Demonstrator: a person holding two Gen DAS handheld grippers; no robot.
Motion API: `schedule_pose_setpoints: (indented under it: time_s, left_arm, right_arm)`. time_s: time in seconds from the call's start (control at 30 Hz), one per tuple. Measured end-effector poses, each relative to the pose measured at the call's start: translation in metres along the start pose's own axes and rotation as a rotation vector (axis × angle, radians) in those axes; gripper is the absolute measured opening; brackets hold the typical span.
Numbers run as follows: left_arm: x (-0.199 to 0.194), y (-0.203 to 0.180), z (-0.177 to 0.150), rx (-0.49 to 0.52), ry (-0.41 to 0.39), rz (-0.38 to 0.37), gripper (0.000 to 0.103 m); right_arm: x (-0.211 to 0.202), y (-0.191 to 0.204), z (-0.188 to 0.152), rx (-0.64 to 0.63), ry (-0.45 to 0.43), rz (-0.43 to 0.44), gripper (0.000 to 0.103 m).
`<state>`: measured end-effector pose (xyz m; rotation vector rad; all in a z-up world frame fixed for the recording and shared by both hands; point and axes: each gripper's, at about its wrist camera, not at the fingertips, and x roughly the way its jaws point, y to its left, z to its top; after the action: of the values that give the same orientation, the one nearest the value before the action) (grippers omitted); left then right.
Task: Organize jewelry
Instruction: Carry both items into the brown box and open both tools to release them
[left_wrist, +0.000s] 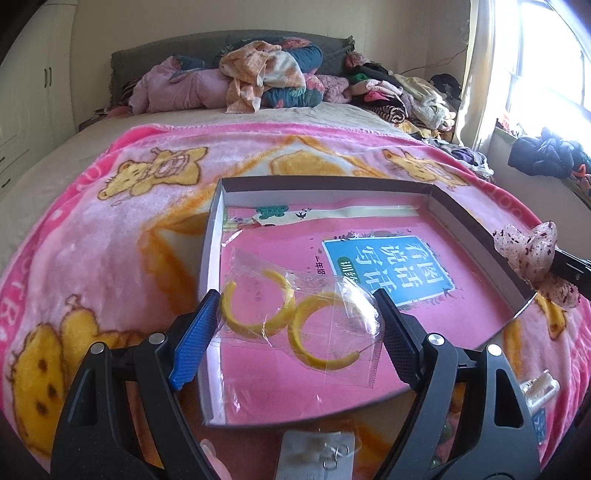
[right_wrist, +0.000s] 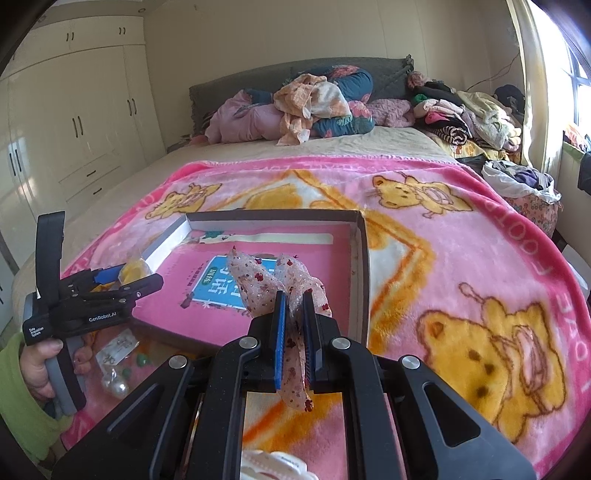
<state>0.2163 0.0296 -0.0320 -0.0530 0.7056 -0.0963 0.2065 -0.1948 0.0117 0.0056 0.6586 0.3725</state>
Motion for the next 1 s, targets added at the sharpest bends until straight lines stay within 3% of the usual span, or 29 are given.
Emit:
schedule_pose_setpoints:
  time_s: [0.53,0.73,0.93,1.0]
  left_arm:
    - [0.013,-0.006,0.003,0.037,0.020,-0.015,0.076]
    - [0.010,-0.006,0.001,0.038,0.014,-0.022,0.078]
    - [0.005,-0.007,-0.001,0.031,0.000,-0.020,0.083]
    - [0.003,-0.005,-0.002,0.022,-0.002,-0.019,0.084]
  right_arm:
    - [0.054,-0.003,0.009,0.000,0.078,-0.076,0.009]
    - [0.062,-0.010,0.010,0.031,0.083,-0.103,0.016]
    - [0.060,-0.012,0.001,0.041,0.077,-0.111,0.042]
    - [0.056,-0.013,-0.003,0.052,0.070,-0.110,0.055]
